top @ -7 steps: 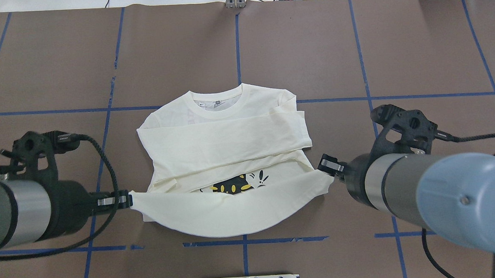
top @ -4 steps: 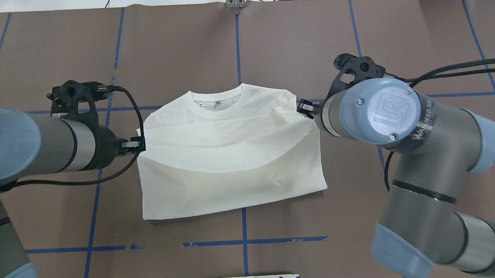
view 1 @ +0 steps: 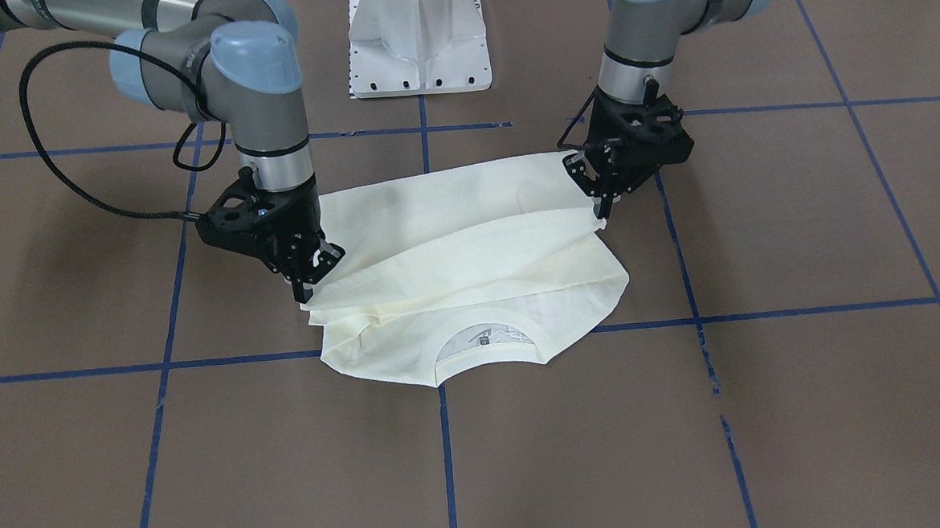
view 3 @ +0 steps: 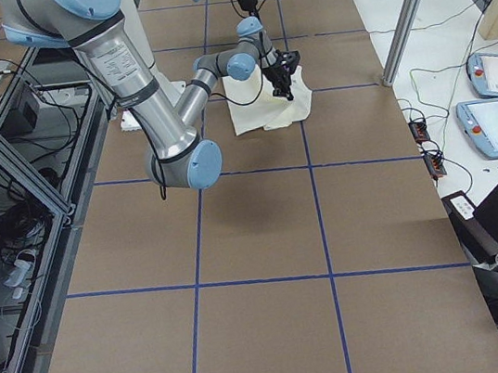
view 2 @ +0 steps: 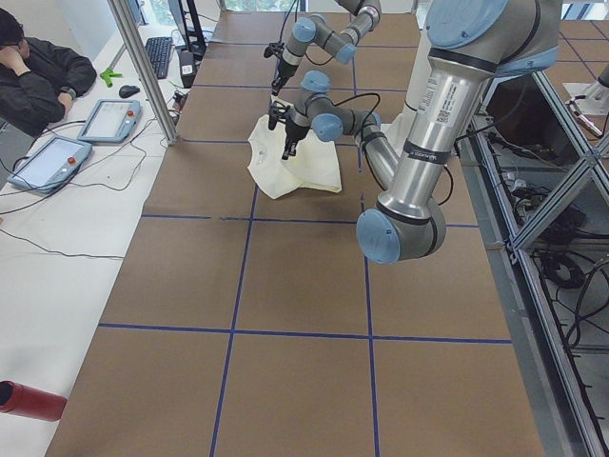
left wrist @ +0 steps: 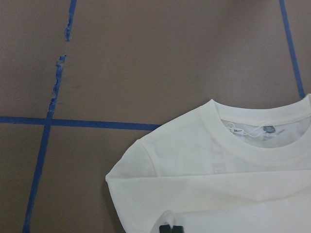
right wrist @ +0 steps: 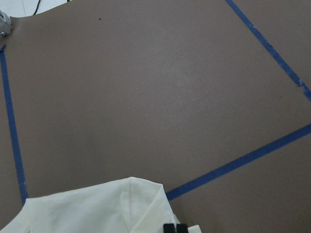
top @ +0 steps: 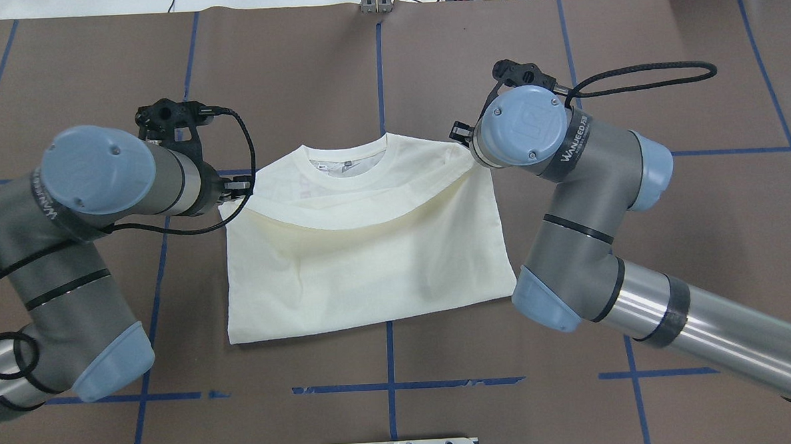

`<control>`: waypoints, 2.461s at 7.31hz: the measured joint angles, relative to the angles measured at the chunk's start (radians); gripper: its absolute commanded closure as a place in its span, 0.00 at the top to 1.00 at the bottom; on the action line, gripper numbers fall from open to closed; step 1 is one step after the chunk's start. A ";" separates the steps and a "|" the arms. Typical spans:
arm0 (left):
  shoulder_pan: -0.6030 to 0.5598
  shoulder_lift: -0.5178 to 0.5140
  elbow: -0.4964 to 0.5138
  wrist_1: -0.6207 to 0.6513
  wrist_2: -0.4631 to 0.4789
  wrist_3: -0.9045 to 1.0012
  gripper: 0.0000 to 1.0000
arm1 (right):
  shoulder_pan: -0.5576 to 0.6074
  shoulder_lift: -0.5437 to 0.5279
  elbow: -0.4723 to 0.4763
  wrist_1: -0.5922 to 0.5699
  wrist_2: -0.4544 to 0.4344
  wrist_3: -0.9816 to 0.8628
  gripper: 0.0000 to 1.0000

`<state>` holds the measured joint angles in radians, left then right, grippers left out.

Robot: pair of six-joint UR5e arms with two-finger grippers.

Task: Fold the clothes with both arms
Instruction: 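Lay the hem near the collar and release with both grippers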

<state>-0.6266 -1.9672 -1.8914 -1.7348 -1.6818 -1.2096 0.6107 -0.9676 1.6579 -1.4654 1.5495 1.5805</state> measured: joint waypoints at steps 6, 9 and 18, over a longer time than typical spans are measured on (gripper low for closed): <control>-0.053 -0.004 0.230 -0.229 0.028 0.082 0.00 | 0.017 0.052 -0.136 0.122 0.002 -0.001 0.00; -0.075 -0.004 0.238 -0.231 0.025 0.117 0.00 | 0.025 0.053 -0.152 0.120 0.002 -0.002 0.00; -0.079 -0.014 0.277 -0.235 0.028 0.116 0.55 | 0.021 0.055 -0.188 0.120 -0.004 -0.006 1.00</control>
<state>-0.7053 -1.9809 -1.6146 -1.9696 -1.6539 -1.0939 0.6317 -0.9128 1.4697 -1.3456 1.5456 1.5750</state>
